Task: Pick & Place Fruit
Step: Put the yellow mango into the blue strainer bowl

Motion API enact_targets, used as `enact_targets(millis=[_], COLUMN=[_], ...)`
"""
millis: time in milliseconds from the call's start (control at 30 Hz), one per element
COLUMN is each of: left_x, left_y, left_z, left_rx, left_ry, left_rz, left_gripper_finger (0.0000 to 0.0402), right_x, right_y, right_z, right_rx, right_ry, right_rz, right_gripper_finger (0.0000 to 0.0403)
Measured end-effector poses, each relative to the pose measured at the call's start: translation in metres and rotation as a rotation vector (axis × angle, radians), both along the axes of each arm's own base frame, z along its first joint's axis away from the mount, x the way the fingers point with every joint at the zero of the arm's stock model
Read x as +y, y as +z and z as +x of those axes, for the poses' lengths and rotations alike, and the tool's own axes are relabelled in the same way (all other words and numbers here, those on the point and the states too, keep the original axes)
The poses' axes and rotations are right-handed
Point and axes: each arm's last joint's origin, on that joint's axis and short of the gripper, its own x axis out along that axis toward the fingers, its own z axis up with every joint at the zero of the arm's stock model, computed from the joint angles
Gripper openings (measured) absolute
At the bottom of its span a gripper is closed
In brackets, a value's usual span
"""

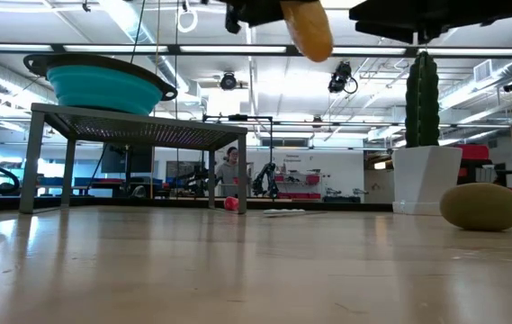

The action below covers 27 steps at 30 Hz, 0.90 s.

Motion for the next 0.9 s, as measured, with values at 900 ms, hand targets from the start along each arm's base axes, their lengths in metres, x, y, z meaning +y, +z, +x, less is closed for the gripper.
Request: enact_targets(millis=[900], left_x=[0.003], left_y=[0.016], left_z=[-0.124], left_rx=[-0.110], left_ry=[0.207], left_rz=[-0.006], left_gripper_finger=[0.0242], right_x=[0.002], right_y=[-0.014], right_z=[-0.002], right_rx=[0.097], right_ry=[-0.067], right_rz=[0.017], right_gripper_finger=[0.0293])
